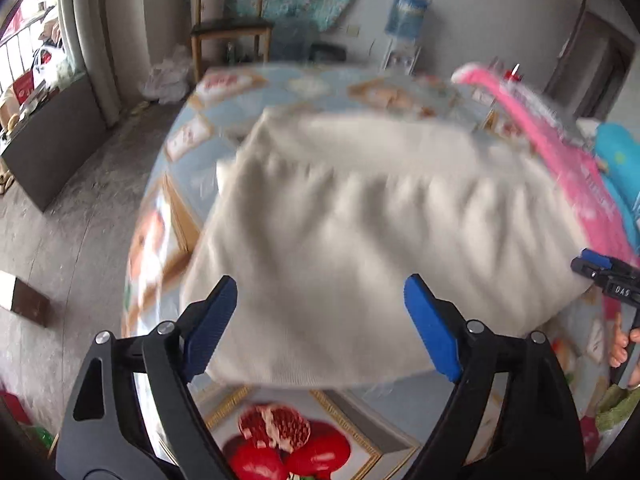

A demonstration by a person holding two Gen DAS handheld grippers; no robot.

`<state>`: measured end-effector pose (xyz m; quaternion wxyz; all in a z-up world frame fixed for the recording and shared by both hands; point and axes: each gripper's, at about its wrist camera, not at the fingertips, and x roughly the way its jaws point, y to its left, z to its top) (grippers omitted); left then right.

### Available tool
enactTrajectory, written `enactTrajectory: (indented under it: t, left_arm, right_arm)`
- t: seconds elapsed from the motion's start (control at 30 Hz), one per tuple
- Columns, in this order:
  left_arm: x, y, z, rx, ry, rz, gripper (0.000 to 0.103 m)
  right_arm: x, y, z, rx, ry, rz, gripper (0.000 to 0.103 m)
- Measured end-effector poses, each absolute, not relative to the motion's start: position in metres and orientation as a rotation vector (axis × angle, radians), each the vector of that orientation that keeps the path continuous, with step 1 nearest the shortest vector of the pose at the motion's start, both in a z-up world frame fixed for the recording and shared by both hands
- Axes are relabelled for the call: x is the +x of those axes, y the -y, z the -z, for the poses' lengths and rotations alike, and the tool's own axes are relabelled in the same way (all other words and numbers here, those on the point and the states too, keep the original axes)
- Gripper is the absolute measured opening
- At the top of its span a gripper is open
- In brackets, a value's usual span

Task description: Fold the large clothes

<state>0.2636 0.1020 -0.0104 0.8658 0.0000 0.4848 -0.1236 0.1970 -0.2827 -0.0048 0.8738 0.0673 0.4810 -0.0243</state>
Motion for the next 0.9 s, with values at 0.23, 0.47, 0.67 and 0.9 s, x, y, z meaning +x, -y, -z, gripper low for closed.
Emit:
enactTrajectory:
  t: [0.23, 0.47, 0.67, 0.9]
  left_arm:
    - [0.242, -0.104, 0.0, -0.016, -0.918, 0.271, 0.082]
    - [0.237, -0.095, 0.005, 0.014, -0.915, 0.243, 0.083]
    - [0.233, -0.07, 0.01, 0.054, -0.921, 0.272, 0.084]
    - [0.207, -0.07, -0.007, 0.045, -0.868, 0.27, 0.084]
  right_arm:
    - [0.187, 0.256, -0.028, 0.166, -0.937, 0.03, 0.074]
    - [0.194, 0.224, -0.002, 0.128, -0.996, 0.057, 0.08]
    - [0.201, 0.191, -0.003, 0.144, -0.965, -0.053, 0.082]
    - [0.179, 0.18, -0.016, 0.087, -0.955, -0.051, 0.088]
